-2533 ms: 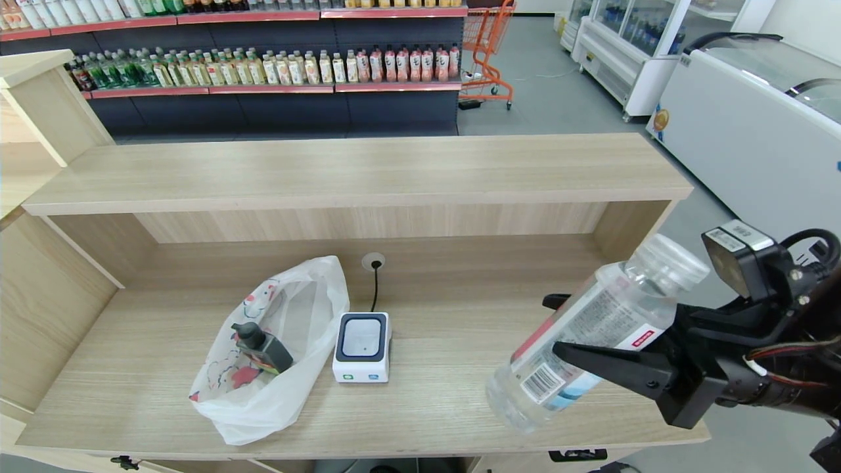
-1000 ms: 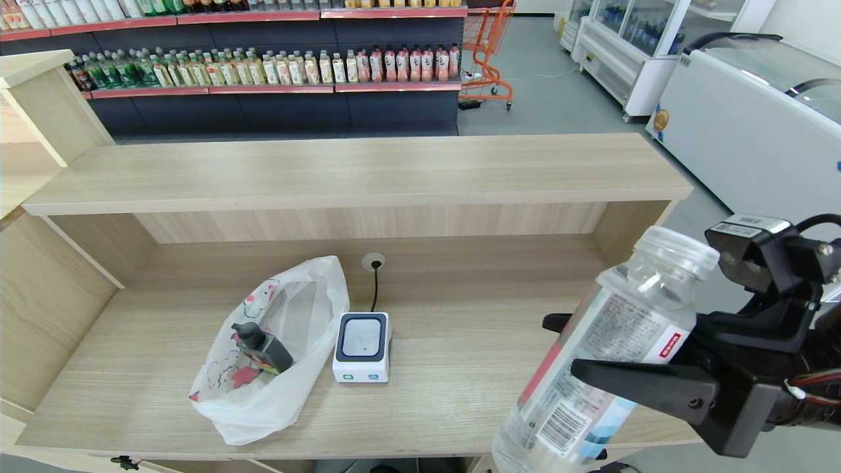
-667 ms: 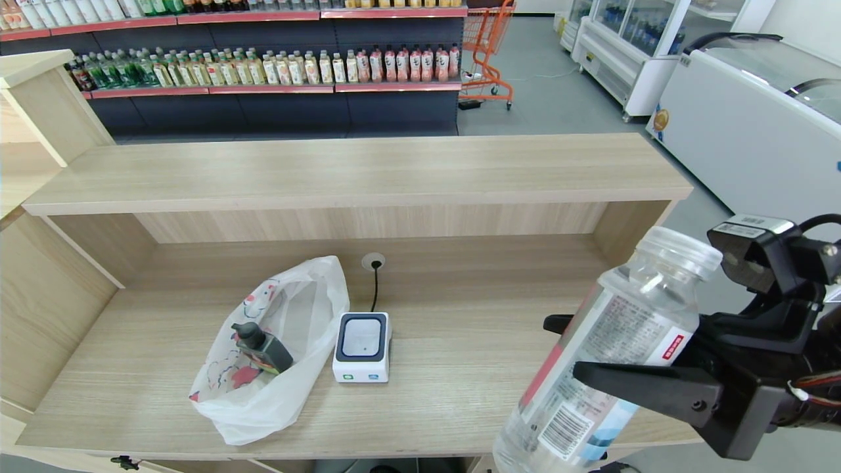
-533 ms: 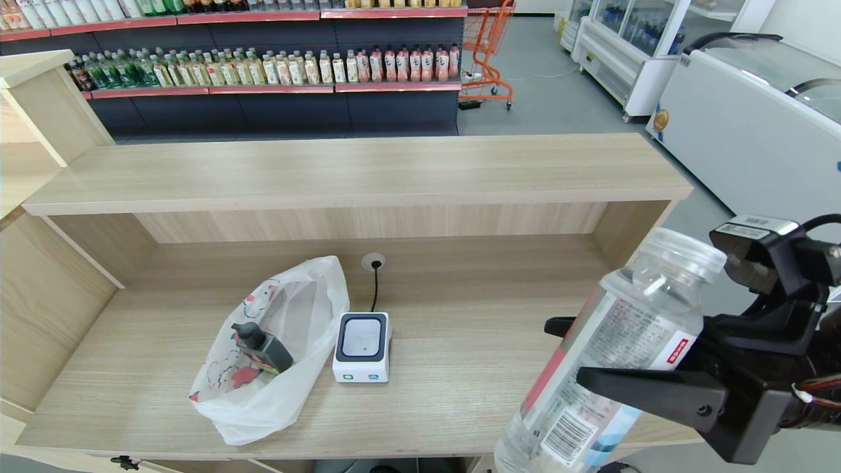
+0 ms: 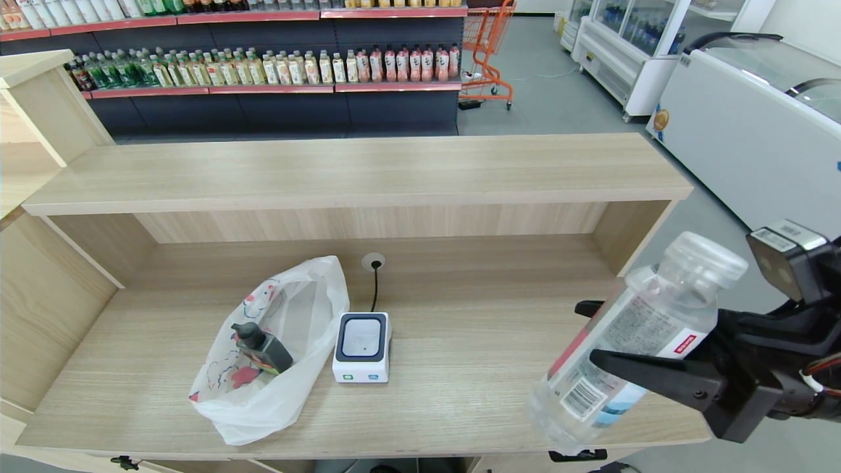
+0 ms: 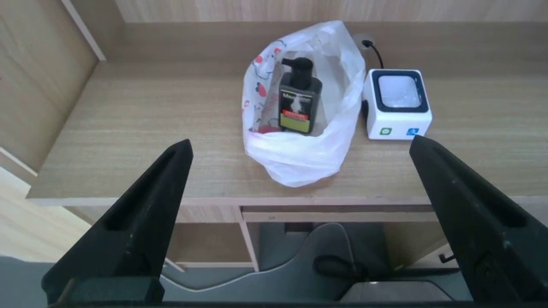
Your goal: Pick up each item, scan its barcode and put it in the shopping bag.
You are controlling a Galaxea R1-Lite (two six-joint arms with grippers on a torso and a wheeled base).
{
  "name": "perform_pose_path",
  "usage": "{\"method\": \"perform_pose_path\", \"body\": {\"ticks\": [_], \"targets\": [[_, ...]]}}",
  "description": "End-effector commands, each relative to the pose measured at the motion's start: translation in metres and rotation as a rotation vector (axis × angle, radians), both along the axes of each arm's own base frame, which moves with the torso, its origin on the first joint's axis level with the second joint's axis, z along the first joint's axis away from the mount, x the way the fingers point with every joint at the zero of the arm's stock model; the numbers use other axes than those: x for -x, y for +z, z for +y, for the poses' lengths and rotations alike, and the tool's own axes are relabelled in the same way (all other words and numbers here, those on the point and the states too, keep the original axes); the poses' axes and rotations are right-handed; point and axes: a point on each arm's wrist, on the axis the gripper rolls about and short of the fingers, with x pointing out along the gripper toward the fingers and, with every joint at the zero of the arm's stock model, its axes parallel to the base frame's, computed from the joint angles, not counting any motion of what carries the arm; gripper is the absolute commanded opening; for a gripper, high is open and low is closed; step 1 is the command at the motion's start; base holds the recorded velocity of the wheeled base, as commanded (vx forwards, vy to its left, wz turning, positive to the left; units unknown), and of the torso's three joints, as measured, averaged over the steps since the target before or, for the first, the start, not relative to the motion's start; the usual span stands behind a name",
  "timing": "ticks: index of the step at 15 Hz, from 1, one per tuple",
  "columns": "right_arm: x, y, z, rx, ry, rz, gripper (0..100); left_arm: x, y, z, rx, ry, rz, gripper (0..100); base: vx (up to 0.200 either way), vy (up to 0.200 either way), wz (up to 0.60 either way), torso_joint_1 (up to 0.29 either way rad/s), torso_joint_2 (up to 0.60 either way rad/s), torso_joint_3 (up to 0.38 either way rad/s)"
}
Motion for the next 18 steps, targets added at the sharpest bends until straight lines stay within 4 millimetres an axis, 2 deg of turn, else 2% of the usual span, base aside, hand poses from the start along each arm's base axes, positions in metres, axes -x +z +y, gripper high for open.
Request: {"method": "perform_pose_path", "body": {"ticks": [1,3,8,13,18], "targets": [[0.014,0.003,-0.036,0.117,-0.218,-0.099,0,0.0,0.0,0.0,0.0,0.001,0.001,100,0.0,0.0,0.0,0.0,0.0,0.0],[0.018,0.006,-0.056,0.163,-0.437,-0.029,0,0.0,0.0,0.0,-0.001,0.0,0.001,100,0.0,0.0,0.0,0.0,0.0,0.0],[0.007,-0.006,-0.067,0.158,-0.757,0.228,0,0.0,0.0,0.0,0.0,0.0,0.001,100,0.0,0.0,0.0,0.0,0.0,0.0],[0.003,-0.013,-0.067,0.242,-0.811,0.378,0,0.0,0.0,0.0,0.0,0.0,0.001,100,0.0,0.0,0.0,0.0,0.0,0.0],[0.005,-0.013,-0.064,0.254,-0.798,0.391,0,0.0,0.0,0.0,-0.001,0.0,0.001,100,0.0,0.0,0.0,0.0,0.0,0.0]]}}
